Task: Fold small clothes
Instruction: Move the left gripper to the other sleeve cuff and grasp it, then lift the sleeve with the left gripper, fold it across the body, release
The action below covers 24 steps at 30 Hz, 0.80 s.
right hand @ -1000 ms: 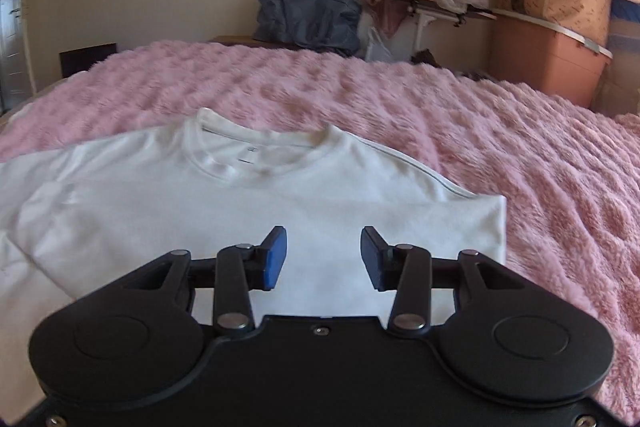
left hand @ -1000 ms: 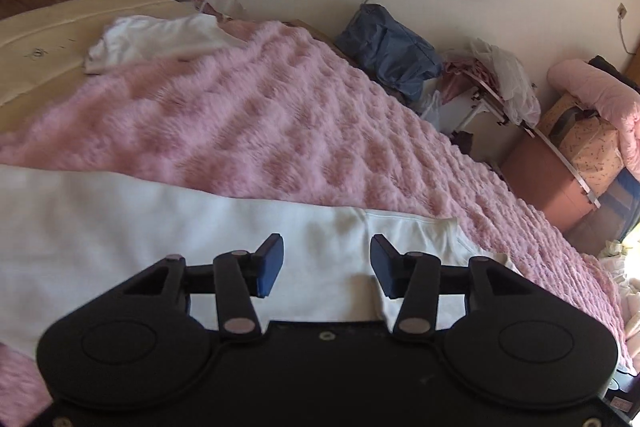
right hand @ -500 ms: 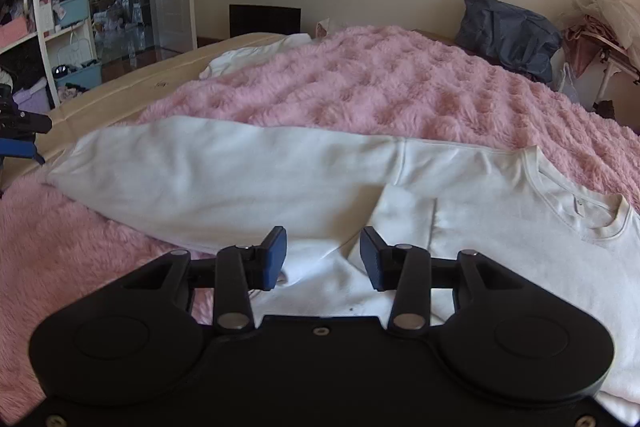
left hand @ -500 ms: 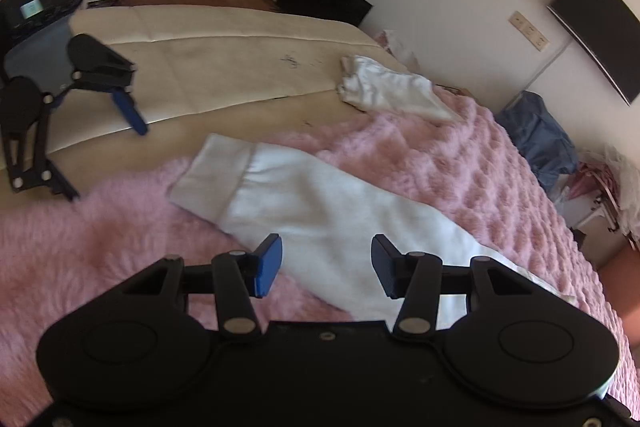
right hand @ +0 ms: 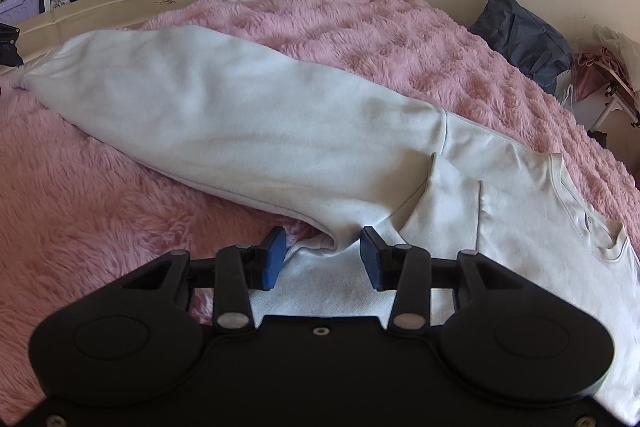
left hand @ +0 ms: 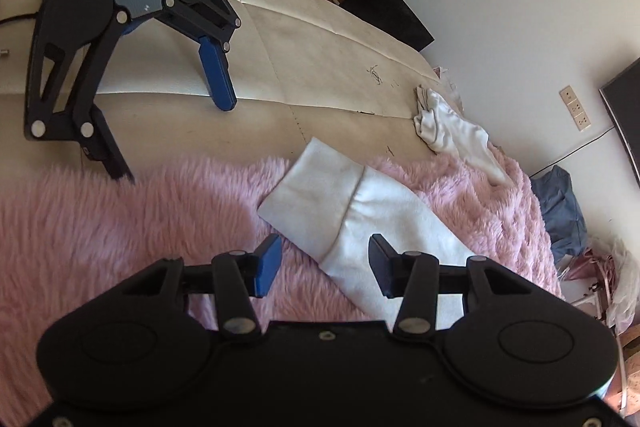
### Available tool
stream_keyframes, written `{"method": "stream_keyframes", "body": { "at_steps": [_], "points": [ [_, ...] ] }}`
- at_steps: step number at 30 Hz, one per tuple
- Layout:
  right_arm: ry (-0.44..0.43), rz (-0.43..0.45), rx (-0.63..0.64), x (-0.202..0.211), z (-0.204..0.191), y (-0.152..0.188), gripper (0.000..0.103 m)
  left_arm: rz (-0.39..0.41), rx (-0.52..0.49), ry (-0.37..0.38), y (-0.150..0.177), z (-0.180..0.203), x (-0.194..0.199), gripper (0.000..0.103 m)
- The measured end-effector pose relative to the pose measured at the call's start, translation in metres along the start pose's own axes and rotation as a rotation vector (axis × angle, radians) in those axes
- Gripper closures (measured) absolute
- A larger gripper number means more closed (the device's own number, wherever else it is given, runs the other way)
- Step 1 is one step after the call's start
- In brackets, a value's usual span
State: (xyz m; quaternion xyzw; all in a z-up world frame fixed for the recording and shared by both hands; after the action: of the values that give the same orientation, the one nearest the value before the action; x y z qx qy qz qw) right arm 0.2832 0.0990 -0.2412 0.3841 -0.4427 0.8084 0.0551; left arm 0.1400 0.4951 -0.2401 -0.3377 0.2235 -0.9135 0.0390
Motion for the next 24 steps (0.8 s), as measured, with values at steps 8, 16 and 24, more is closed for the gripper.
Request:
{"method": "stream_keyframes", "body": {
  "at_steps": [8,16,24],
  "points": [
    [0.002,-0.016,0.004,-0.009,-0.005,-0.003,0.059,-0.023,0.092,0.005,-0.002,-0.005,-0.025,0.055],
    [0.002,-0.024,0.010,-0.013,-0.008,-0.005,0.057,-0.003,0.124,0.017,-0.002,-0.012,-0.024,0.055],
    [0.006,-0.027,0.006,-0.015,-0.009,-0.005,0.057,0.067,0.132,0.082,-0.012,0.000,-0.025,0.095]
  ]
}}
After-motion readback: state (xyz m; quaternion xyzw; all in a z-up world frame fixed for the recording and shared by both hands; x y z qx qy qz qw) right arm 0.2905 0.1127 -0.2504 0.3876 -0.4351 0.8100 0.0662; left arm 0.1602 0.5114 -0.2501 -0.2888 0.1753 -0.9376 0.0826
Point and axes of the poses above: each gripper's, at about its wrist camera, not at the fingertips, and x roughly against the way its jaws point, z to its right, y to its underside, the point moved 4 cm from there along -x, roughly the way its jaws point, and after that the axes turned 2 degrees about x, right-handed, at the moved point
